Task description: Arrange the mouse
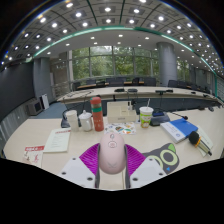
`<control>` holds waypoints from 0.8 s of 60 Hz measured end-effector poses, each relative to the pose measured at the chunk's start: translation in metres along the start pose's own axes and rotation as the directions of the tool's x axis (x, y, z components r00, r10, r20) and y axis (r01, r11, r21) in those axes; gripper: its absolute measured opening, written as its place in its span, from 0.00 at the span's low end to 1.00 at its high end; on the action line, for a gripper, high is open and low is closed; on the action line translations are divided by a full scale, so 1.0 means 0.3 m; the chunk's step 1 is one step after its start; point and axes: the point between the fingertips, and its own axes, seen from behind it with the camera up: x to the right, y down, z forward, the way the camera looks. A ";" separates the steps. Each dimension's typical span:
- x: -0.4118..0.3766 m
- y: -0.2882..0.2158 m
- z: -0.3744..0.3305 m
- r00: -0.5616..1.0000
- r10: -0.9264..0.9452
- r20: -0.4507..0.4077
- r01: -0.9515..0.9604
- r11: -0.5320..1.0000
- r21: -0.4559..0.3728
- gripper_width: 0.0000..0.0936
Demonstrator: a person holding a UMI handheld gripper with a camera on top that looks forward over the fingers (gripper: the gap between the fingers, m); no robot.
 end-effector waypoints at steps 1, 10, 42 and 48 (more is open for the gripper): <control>0.045 -0.017 0.011 1.000 0.000 -0.007 0.000 1.000 0.003 0.36; 0.434 0.026 0.169 0.997 0.002 -0.081 -0.008 0.998 -0.068 0.36; 0.754 0.447 0.387 0.997 0.041 -0.060 -0.056 0.956 -0.288 0.75; 0.742 0.402 0.311 0.998 0.035 -0.052 -0.048 0.961 -0.271 0.91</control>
